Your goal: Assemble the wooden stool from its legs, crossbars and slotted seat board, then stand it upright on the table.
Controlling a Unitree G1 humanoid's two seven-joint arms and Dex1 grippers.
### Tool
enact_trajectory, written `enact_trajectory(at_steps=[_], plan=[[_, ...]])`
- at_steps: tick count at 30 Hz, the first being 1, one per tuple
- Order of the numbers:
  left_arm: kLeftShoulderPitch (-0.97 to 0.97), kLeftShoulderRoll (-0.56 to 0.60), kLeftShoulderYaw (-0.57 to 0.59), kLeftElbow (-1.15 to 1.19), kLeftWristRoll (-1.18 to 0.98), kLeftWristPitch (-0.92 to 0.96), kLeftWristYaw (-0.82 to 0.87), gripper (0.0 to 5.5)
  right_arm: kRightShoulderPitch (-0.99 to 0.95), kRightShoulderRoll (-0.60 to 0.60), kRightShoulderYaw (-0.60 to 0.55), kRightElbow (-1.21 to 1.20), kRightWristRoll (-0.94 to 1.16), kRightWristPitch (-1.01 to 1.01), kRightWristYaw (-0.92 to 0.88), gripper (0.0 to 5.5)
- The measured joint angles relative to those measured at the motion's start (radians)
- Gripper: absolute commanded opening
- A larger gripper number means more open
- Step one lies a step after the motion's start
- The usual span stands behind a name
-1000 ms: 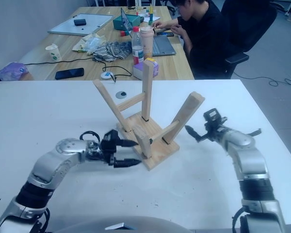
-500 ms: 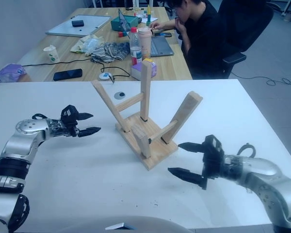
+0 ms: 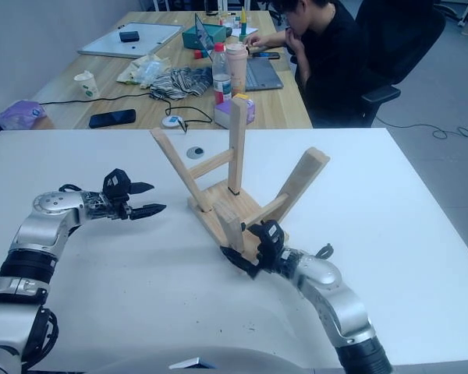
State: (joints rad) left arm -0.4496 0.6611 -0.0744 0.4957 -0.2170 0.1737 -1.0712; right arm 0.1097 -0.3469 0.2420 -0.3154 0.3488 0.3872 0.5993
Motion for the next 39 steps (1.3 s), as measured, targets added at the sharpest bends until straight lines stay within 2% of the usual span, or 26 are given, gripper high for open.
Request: enact_trajectory(at_steps=[6,12,16,20,22,26,28,32,35,39], plan=[[-0.027,-0.004,0.0,0.054,0.004,-0.001,-0.009,3.85,0.027,0.023,0.006,0.007,-0.013,-0.056,0.005,3.05],[-0.053,-0.002,0.007,0.222,0.059,-0.008,0.024,3.85,0.041,0.015,-0.016,0.007,0.014,-0.078,0.073,2.03],[-0.057,-0.003,0.012,0.232,0.059,-0.008,0.019,3.85,0.044,-0.024,-0.068,0.022,0.052,-0.081,0.142,1.63],[-0.055,-0.01,0.036,0.226,0.047,-0.031,-0.002,3.85,0.039,-0.077,-0.105,0.064,0.121,-0.092,0.291,1.57],[-0.033,-0.009,0.057,0.159,-0.007,-0.056,-0.076,3.85,0.02,-0.114,-0.12,0.096,0.142,-0.092,0.372,1.57],[0.141,0.013,0.071,-0.095,-0.139,-0.034,-0.286,3.85,-0.059,-0.174,-0.133,0.205,0.172,-0.098,0.508,1.57],[0.241,0.037,0.072,-0.19,-0.18,0.009,-0.336,3.85,-0.088,-0.215,-0.144,0.249,0.172,-0.101,0.568,1.57],[0.305,0.015,0.069,-0.24,-0.174,-0.085,-0.329,3.85,-0.132,-0.259,-0.128,0.312,0.155,-0.12,0.653,1.57],[0.254,-0.064,0.06,-0.19,-0.153,-0.127,-0.262,3.85,-0.145,-0.264,-0.12,0.317,0.154,-0.119,0.669,1.57],[0.213,-0.121,0.021,-0.165,-0.138,-0.136,-0.255,3.85,-0.155,-0.301,-0.117,0.319,0.153,-0.116,0.703,1.56]])
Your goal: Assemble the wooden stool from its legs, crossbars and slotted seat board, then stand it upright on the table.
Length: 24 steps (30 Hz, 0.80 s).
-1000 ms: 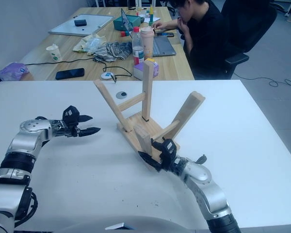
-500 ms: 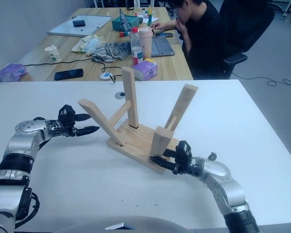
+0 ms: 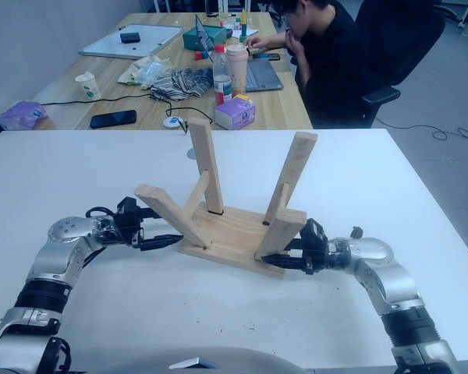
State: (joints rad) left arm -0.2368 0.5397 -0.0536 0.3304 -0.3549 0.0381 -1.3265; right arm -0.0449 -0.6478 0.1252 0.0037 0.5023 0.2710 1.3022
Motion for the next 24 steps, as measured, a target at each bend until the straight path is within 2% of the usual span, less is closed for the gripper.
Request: enact_trajectory(at_steps=[6,19,21,24], plan=[[0.028,-0.041,-0.042,-0.06,-0.017,0.034,-0.004,3.85,-0.019,-0.003,0.022,0.006,-0.004,0.0,0.026,1.56],[0.057,0.013,-0.061,-0.098,-0.024,0.112,-0.077,1.73,-0.042,0.0,0.032,0.025,-0.01,0.0,0.039,1.56],[0.064,0.008,-0.063,-0.128,-0.03,0.138,-0.07,1.51,-0.041,0.001,0.029,0.023,-0.009,0.003,0.038,1.54],[0.079,0.009,-0.052,-0.191,-0.069,0.236,-0.04,1.5,-0.043,0.0,0.005,0.012,0.01,0.038,0.026,1.45]])
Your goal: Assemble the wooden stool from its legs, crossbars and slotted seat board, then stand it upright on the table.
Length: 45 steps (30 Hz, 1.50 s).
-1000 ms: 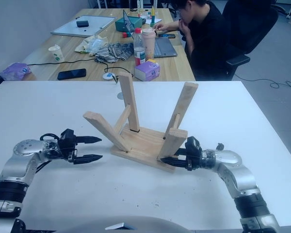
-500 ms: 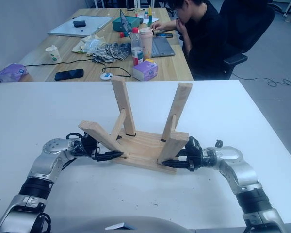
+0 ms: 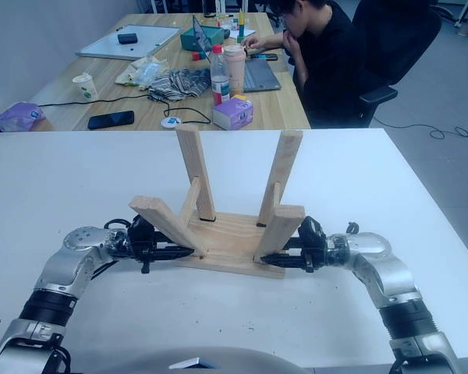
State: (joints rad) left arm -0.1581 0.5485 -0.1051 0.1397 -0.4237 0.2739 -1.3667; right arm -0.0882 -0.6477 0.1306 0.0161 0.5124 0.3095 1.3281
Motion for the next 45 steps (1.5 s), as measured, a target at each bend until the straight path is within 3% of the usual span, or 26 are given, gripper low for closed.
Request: enact_trajectory(at_steps=[6,12,15,21,26,29,34,37,41,45], plan=[[-0.004,0.055,0.103,-0.176,-0.208,0.413,0.119,1.4,-0.085,0.003,-0.104,-0.078,0.215,0.419,-0.12,1.41],[-0.211,0.079,0.191,-0.127,-0.352,0.937,0.214,1.34,-0.301,0.016,-0.214,0.019,0.375,0.957,-0.236,1.33],[-0.323,0.078,0.204,-0.033,-0.385,1.186,0.294,1.8,-0.417,0.058,-0.262,0.165,0.395,1.249,-0.355,2.08],[-0.349,0.052,0.248,0.064,-0.381,1.251,0.423,2.82,-0.471,0.092,-0.3,0.29,0.361,1.296,-0.482,3.22],[-0.375,0.055,0.377,0.214,-0.362,1.182,0.494,3.55,-0.514,0.087,-0.439,0.419,0.339,1.241,-0.549,4.05],[-0.382,0.098,0.432,0.242,-0.352,1.056,0.467,3.99,-0.523,0.048,-0.476,0.474,0.3,1.086,-0.508,4.53],[-0.161,0.128,0.366,0.124,-0.184,0.551,0.308,4.71,-0.309,-0.085,-0.341,0.325,0.116,0.631,-0.24,5.35],[-0.011,0.121,0.32,0.083,-0.087,0.227,0.217,5.23,-0.158,-0.112,-0.279,0.273,0.037,0.446,-0.145,5.38],[0.121,0.111,0.239,0.049,0.015,-0.162,0.086,5.23,-0.042,-0.108,-0.219,0.211,-0.065,0.162,-0.093,5.38],[0.127,0.07,0.148,0.055,0.092,-0.375,0.043,5.23,-0.033,-0.04,-0.1,0.203,-0.204,-0.184,-0.067,5.38]])
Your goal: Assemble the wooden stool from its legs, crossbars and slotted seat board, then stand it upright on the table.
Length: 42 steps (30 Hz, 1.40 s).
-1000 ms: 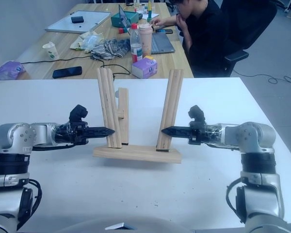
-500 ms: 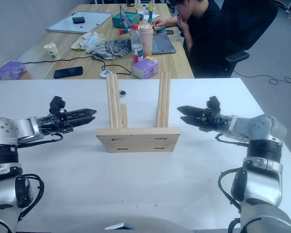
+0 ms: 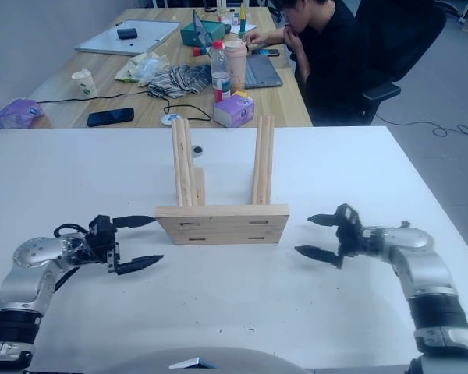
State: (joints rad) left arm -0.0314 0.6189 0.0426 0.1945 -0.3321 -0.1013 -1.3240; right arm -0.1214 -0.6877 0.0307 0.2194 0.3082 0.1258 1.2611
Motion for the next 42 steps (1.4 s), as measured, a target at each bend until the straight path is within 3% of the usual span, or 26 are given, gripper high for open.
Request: enact_trajectory(at_steps=[4,7,24,30,36,42], plan=[[-0.041,-0.03,-0.039,0.061,0.028,-0.058,0.01,5.23,-0.026,0.083,0.048,0.006,-0.003,-0.073,-0.002,5.38],[-0.083,-0.053,-0.06,0.098,0.041,-0.066,0.034,4.74,-0.062,0.132,0.072,0.01,-0.003,-0.08,-0.017,4.85],[-0.141,-0.068,-0.078,0.141,0.013,-0.012,-0.007,2.45,-0.119,0.131,0.085,0.067,-0.003,-0.071,-0.027,2.26],[-0.148,-0.062,-0.075,0.129,-0.003,0.057,-0.003,1.64,-0.119,0.127,0.089,0.061,-0.003,-0.06,-0.014,2.04],[-0.153,0.021,-0.005,-0.117,-0.221,0.421,0.04,1.64,-0.151,0.06,0.006,-0.144,0.174,0.368,-0.01,2.04],[-0.399,0.073,0.061,-0.065,-0.735,0.938,0.35,1.63,-0.447,0.062,-0.224,-0.15,0.373,0.955,-0.12,2.02]])
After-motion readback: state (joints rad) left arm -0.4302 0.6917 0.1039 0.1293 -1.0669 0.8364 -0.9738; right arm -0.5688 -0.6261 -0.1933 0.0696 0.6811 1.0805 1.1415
